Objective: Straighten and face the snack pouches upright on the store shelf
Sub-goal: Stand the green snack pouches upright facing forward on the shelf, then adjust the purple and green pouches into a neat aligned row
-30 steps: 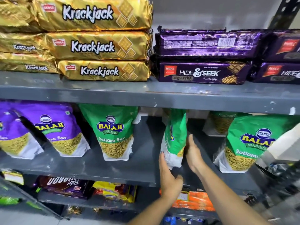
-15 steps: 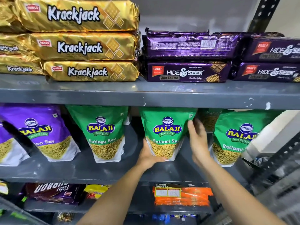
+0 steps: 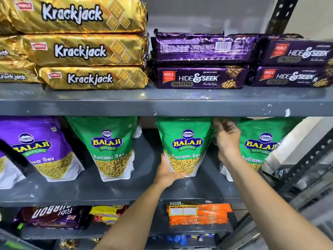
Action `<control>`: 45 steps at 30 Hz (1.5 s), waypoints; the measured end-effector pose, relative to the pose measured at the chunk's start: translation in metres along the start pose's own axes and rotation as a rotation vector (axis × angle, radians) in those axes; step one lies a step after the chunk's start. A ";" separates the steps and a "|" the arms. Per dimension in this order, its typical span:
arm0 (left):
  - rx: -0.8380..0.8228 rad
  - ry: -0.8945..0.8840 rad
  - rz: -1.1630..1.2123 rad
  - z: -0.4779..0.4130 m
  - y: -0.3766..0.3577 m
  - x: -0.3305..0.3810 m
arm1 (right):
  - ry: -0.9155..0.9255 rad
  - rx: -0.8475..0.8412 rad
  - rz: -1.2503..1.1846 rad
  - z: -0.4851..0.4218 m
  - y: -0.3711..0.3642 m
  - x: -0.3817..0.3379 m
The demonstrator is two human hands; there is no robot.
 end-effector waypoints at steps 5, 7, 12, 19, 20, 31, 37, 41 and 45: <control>0.039 -0.073 -0.059 0.020 0.003 0.009 | 0.012 0.104 -0.017 0.016 -0.001 0.000; 0.160 -0.101 -0.166 0.050 0.010 0.010 | 0.043 0.131 -0.039 0.033 0.003 0.010; 0.636 -0.183 -0.343 0.117 0.074 -0.007 | 0.353 0.160 0.126 0.101 -0.011 0.041; 0.555 0.061 -0.188 0.081 0.191 -0.020 | 0.063 -0.314 0.305 0.102 -0.152 0.063; 0.473 0.060 -0.153 0.073 0.197 -0.018 | 0.030 -0.307 0.335 0.092 -0.166 0.064; 0.277 -0.027 -0.214 0.065 0.201 -0.035 | -0.028 -0.233 0.408 0.061 -0.176 0.077; 0.247 -0.037 -0.221 0.066 0.190 -0.031 | -0.017 -0.199 0.424 0.062 -0.159 0.067; 0.269 -0.028 -0.220 0.066 0.187 -0.032 | -0.013 -0.184 0.473 0.062 -0.158 0.067; 0.296 -0.033 -0.213 0.067 0.184 -0.026 | -0.026 -0.172 0.513 0.064 -0.157 0.065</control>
Point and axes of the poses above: each hand's wrist, its own z-axis away from the middle knuckle, its own y-axis out of the back of the hand, x = y × z, the point moved 2 cm from there along -z, towards the middle knuckle, and after that the axes turned 12 degrees about -y, right-handed, at the moved point
